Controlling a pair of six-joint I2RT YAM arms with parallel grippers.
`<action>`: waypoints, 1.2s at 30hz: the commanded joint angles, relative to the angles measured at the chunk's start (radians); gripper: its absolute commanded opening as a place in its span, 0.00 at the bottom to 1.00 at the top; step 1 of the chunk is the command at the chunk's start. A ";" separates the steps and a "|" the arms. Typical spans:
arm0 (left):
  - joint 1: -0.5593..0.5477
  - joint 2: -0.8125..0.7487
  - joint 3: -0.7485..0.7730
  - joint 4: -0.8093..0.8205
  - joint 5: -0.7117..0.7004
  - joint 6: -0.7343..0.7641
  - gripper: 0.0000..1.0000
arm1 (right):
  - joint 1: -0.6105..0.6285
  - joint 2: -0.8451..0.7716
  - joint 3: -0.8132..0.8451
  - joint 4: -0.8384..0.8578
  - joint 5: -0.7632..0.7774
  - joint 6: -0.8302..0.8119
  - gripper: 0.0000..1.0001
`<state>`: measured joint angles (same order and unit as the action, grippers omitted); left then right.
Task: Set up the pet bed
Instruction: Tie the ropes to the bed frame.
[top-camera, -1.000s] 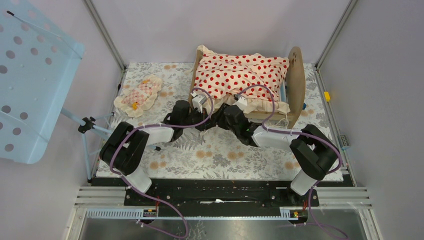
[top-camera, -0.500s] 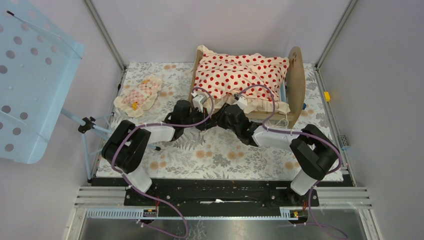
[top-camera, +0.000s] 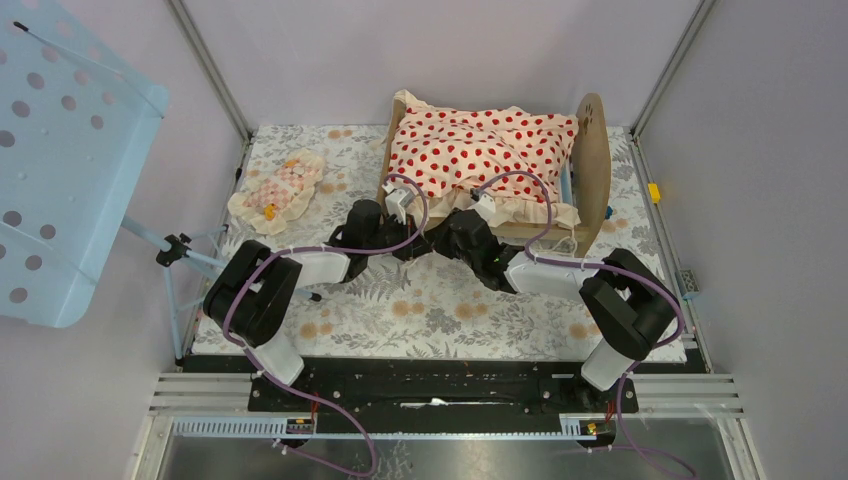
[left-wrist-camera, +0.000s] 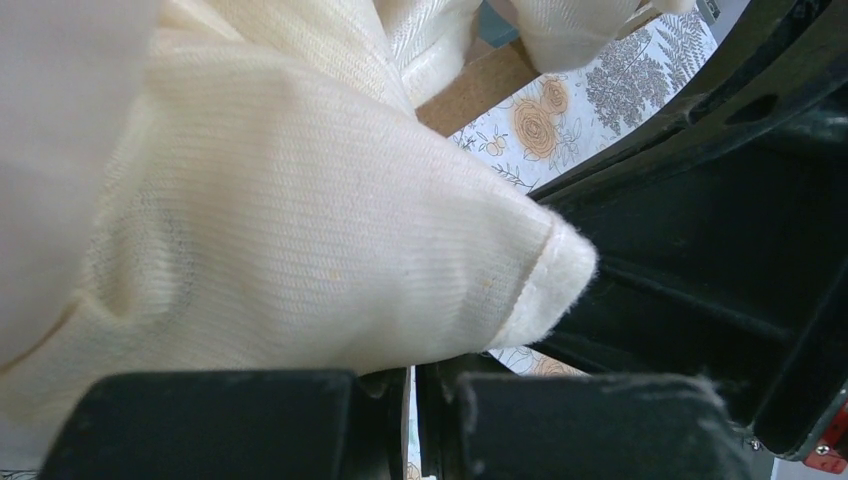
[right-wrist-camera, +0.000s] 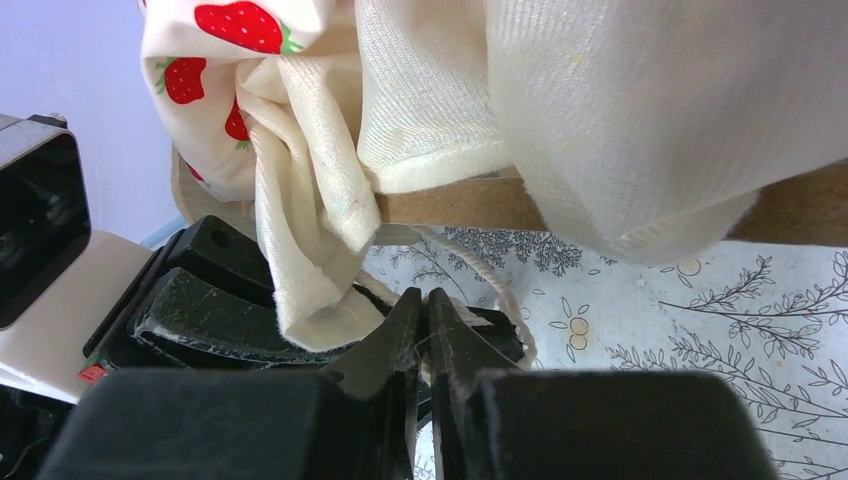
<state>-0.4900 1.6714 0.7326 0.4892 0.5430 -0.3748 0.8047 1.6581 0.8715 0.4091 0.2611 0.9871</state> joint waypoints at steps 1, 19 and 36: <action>-0.004 -0.016 0.001 0.110 0.019 -0.009 0.00 | 0.002 -0.011 -0.011 -0.006 0.008 0.010 0.08; -0.004 -0.018 -0.012 0.126 0.030 -0.013 0.00 | 0.002 -0.068 -0.037 -0.020 0.100 0.039 0.39; -0.004 -0.012 -0.017 0.132 0.039 -0.011 0.00 | -0.006 -0.083 0.020 -0.110 0.187 0.099 0.45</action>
<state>-0.4911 1.6714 0.7177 0.5503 0.5522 -0.3862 0.8040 1.6085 0.8516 0.3012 0.3859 1.0565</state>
